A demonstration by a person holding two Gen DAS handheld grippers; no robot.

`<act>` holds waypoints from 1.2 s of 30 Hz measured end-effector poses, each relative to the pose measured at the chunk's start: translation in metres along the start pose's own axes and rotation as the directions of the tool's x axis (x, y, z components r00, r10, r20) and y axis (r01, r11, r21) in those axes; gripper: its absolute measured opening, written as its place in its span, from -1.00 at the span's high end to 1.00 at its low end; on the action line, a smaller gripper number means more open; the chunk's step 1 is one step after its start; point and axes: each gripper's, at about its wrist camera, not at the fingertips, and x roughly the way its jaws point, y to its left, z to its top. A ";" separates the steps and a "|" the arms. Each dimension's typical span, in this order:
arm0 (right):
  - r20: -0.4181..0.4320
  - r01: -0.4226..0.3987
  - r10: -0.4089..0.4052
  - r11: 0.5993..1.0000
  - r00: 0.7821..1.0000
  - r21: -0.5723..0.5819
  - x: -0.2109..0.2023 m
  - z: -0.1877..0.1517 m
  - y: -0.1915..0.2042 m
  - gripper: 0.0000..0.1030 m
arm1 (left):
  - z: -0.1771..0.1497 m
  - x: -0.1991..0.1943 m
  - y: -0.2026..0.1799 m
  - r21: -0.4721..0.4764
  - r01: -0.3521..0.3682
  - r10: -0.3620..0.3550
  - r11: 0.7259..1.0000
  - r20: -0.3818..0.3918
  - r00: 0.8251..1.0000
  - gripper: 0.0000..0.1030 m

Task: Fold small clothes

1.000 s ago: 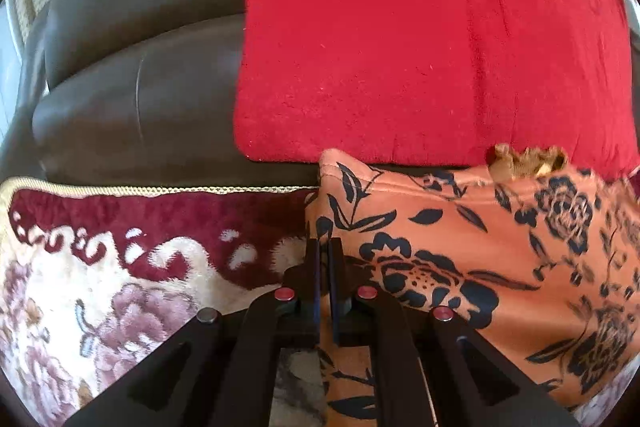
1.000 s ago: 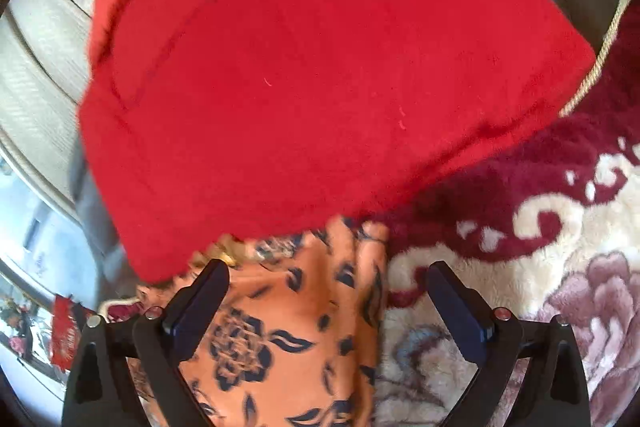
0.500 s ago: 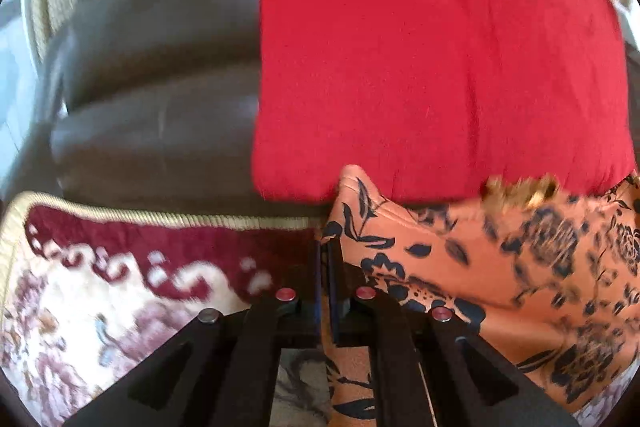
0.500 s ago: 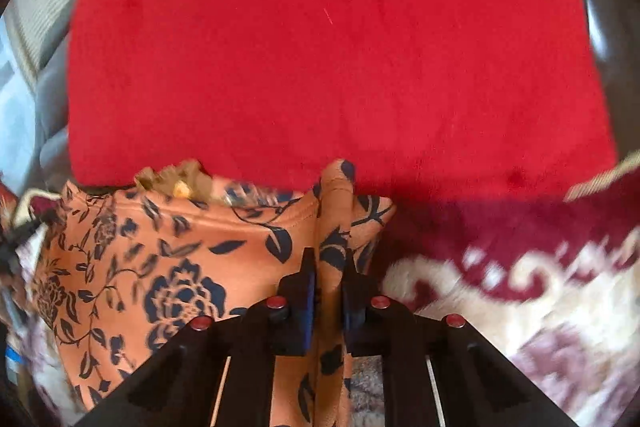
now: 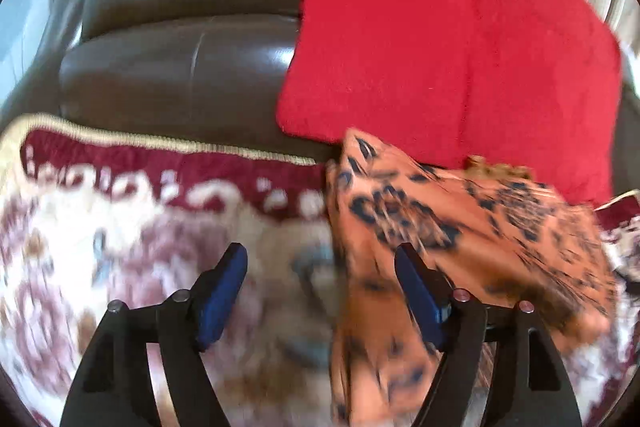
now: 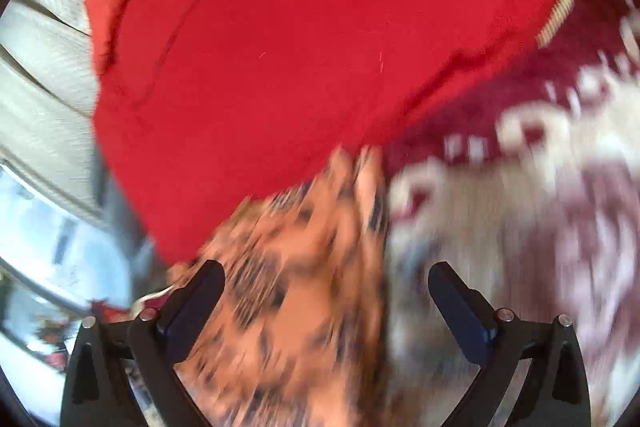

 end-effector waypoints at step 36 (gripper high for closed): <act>0.088 0.140 -0.125 0.968 0.988 -0.206 -0.105 -0.085 0.048 -0.69 | -0.074 -0.069 -0.013 0.094 -0.056 0.057 0.994 -0.007 0.998 -0.26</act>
